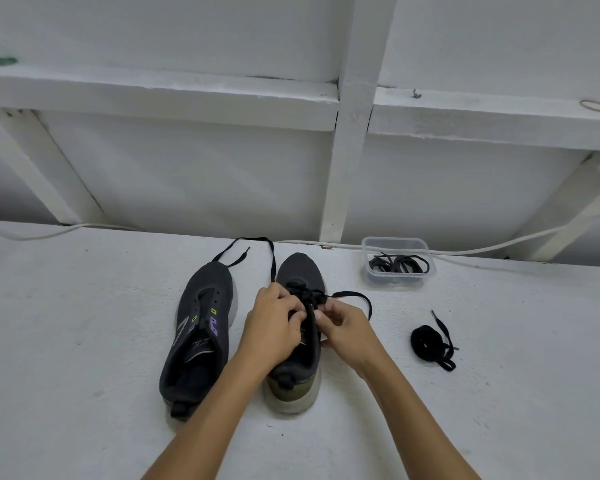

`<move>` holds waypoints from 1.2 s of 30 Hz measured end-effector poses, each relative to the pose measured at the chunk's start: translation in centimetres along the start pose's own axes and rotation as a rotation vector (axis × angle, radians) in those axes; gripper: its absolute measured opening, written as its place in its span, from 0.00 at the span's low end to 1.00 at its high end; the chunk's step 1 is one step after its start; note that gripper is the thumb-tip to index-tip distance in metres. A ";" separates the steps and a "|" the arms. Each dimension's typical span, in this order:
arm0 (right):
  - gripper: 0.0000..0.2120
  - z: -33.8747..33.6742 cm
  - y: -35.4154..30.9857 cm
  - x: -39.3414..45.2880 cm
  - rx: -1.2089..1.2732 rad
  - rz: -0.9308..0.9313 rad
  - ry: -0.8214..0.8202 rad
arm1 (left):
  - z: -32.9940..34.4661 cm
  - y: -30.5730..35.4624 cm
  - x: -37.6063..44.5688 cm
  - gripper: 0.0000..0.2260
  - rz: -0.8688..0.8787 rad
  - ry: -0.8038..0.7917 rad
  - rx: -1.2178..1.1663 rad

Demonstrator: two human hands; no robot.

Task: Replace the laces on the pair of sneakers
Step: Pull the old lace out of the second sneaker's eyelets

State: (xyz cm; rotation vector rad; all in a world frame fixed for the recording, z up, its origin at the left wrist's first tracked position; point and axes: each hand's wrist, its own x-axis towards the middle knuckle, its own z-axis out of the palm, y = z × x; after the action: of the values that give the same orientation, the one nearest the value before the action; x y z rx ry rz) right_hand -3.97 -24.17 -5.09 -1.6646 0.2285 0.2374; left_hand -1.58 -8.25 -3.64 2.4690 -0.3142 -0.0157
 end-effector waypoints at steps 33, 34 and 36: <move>0.10 -1.1 -1.9 -3.3 -0.303 0.072 0.172 | -0.7 -0.1 -2.4 0.06 -0.558 0.002 -0.660; 0.09 -1.3 -2.5 -3.4 -0.274 0.078 0.116 | -0.6 0.0 -2.4 0.04 -0.546 0.040 -0.647; 0.08 -1.4 -3.3 -3.6 -0.297 0.087 -0.004 | -0.7 0.2 -2.3 0.04 -0.505 0.120 -0.578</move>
State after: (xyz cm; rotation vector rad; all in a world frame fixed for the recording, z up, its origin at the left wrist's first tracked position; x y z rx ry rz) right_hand -6.44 -25.18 -0.79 -1.9499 0.2730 0.3540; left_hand -3.81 -7.49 -3.12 1.9015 0.3317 -0.1491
